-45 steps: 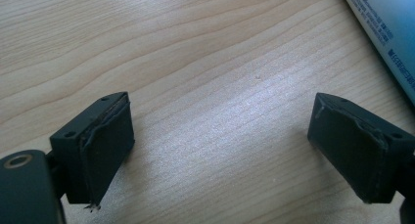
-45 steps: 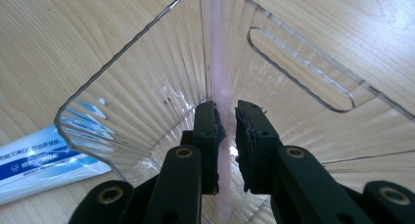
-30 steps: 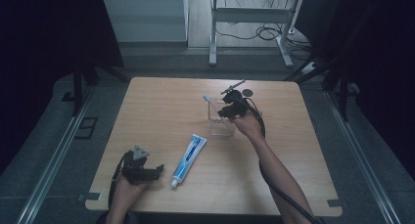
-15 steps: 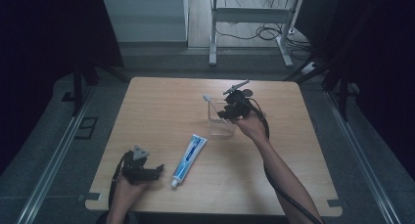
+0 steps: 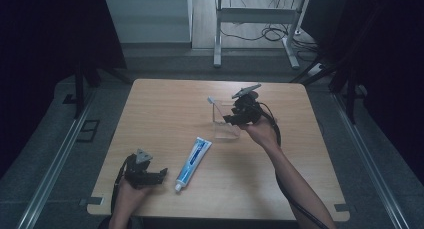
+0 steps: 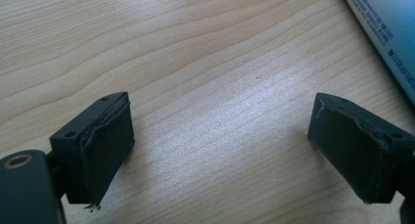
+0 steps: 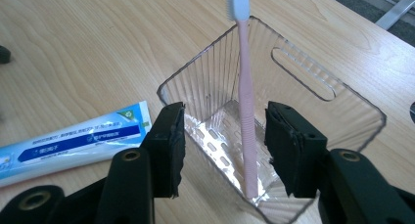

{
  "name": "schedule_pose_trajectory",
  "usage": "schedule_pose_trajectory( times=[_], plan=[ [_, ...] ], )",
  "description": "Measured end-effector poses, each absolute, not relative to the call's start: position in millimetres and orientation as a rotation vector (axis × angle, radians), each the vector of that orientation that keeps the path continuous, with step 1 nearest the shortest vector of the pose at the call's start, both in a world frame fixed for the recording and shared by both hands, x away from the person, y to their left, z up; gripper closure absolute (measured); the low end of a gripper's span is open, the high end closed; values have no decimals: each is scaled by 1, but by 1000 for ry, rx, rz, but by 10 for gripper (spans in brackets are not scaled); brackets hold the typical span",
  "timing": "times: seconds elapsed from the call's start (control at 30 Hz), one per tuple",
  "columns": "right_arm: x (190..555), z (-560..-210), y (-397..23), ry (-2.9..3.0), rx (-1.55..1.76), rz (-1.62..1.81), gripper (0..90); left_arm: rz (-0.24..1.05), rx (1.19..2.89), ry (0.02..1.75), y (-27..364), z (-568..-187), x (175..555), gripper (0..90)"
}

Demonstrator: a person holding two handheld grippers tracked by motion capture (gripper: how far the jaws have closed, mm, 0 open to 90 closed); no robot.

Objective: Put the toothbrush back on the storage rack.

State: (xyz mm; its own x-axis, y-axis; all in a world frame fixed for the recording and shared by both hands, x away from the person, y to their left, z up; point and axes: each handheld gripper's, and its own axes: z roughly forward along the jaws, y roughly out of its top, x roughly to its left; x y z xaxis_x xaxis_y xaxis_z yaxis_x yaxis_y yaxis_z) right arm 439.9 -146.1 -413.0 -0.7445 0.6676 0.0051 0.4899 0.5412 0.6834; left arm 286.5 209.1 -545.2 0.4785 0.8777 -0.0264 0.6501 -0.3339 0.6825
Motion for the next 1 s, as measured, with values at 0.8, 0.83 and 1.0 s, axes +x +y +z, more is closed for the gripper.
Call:
schedule_pose_trajectory(
  times=[0.8, 0.83, 1.0],
  plan=[
    [412, -406, -166, 2474, 968, 1027, 245, 464, 2094, 1258, 209, -545, 287, 100],
    [411, -406, -167, 2468, 965, 1025, 226, 463, 2095, 1257, 209, -545, 287, 100],
    [404, -407, -173, 2462, 931, 1003, 139, 463, 2095, 1257, 209, -545, 287, 100]
  ],
)
